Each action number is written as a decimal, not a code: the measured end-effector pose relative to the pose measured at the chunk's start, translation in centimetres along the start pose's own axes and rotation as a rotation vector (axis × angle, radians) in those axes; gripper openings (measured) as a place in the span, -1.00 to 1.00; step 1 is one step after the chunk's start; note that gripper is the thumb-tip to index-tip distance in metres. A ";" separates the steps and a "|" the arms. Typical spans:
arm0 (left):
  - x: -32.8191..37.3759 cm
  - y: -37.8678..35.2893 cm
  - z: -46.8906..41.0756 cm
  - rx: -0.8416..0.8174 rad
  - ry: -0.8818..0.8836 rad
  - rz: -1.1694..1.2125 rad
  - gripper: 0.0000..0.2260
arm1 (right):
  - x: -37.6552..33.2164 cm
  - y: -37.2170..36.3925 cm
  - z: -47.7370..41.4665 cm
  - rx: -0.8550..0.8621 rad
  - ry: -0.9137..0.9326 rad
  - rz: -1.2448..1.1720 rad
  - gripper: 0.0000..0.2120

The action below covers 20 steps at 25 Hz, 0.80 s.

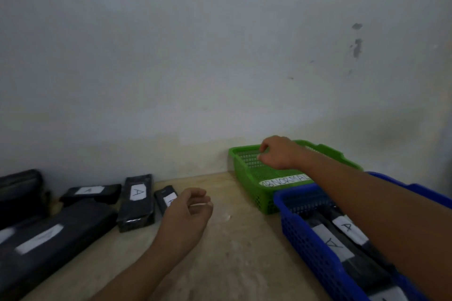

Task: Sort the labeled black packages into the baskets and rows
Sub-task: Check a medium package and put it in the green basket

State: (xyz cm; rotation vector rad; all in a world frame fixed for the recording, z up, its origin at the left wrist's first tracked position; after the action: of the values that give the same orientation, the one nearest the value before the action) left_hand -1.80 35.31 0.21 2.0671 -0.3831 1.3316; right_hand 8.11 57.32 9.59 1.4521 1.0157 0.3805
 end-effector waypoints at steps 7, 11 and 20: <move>-5.0 11.2 5.9 0.178 0.034 -0.180 -0.82 | -13.7 -10.4 5.4 -0.165 0.140 -0.154 -0.60; -8.2 13.5 8.1 0.242 0.083 -0.167 -0.82 | -14.1 -18.8 5.9 -0.205 -0.041 -0.271 -0.39; -10.5 14.0 8.8 0.249 0.090 -0.088 -0.84 | -12.0 -20.4 5.8 0.076 -0.191 -0.292 -0.48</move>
State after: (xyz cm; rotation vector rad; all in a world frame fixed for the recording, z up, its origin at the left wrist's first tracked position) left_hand -7.98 18.07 -6.62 2.1861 -0.0890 1.4747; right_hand -1.37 41.53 -6.26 1.3531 1.0758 -0.0082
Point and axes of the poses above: each hand's wrist, its own z-axis away from the middle knuckle, its own y-axis out of the back of the hand, x = y × z, the point moved 9 cm from there along -z, towards the middle knuckle, and after that the axes turned 4 degrees about -z, right-handed, at the moved point
